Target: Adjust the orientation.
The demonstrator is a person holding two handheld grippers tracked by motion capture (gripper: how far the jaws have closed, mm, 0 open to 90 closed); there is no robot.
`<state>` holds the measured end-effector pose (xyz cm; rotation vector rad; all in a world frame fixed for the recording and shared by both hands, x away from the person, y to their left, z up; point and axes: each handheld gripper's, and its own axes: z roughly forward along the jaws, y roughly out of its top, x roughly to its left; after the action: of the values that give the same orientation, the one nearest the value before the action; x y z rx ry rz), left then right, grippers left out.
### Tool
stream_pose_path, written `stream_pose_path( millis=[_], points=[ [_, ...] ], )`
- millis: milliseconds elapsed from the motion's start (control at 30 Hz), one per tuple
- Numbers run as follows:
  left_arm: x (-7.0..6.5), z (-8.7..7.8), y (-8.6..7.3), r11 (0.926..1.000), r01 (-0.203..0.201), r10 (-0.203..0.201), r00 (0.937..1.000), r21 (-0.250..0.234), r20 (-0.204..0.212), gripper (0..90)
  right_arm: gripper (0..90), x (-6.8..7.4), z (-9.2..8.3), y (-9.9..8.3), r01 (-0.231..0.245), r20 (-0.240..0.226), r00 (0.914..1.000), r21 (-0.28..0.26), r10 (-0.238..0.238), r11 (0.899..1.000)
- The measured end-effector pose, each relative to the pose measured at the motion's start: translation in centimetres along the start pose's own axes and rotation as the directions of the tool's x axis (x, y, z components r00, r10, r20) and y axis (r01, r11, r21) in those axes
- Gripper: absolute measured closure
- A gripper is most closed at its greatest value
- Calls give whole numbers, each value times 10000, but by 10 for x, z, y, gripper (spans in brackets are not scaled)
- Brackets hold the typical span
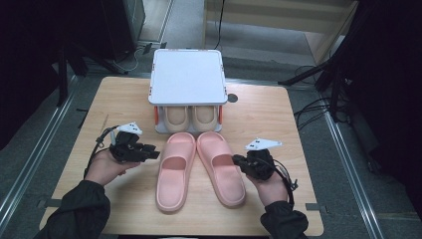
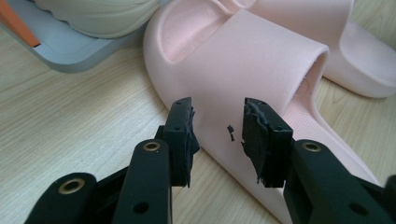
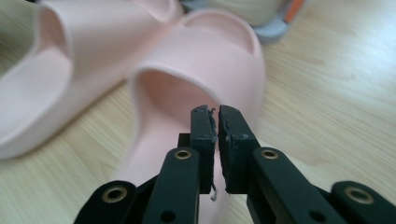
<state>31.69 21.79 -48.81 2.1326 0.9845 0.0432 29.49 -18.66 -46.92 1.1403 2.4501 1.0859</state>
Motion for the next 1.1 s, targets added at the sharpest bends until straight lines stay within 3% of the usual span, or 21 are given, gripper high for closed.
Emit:
stream_pose_path(
  millis=[33,100,267,567,733,1033,1100],
  points=[
    [0,5,-1,9998,21,-21,10000,172,28,629,845,-12,5,-4,-11,40,10000,357,9,9994],
    [1,8,0,9996,37,-38,10000,282,30,629,851,-23,14,-8,-111,244,9997,727,94,9973],
    [3,10,-1,9995,72,-72,10000,294,-4,628,847,-34,27,-8,-419,347,9986,937,388,9947],
    [4,18,-2,9970,24,-29,10000,769,66,630,832,-28,39,-6,-209,279,9995,1214,176,9924],
    [4,18,-3,9971,133,-144,9998,752,134,635,832,-22,39,-7,-215,143,9997,1314,198,9911],
    [-2,19,-3,9959,-110,78,9993,901,367,637,832,-11,45,-6,-70,-58,10000,1343,78,9909],
    [-3,20,-4,9958,-118,80,9991,903,416,636,832,-9,47,-6,-225,-180,9995,1333,251,9908]
  ],
)
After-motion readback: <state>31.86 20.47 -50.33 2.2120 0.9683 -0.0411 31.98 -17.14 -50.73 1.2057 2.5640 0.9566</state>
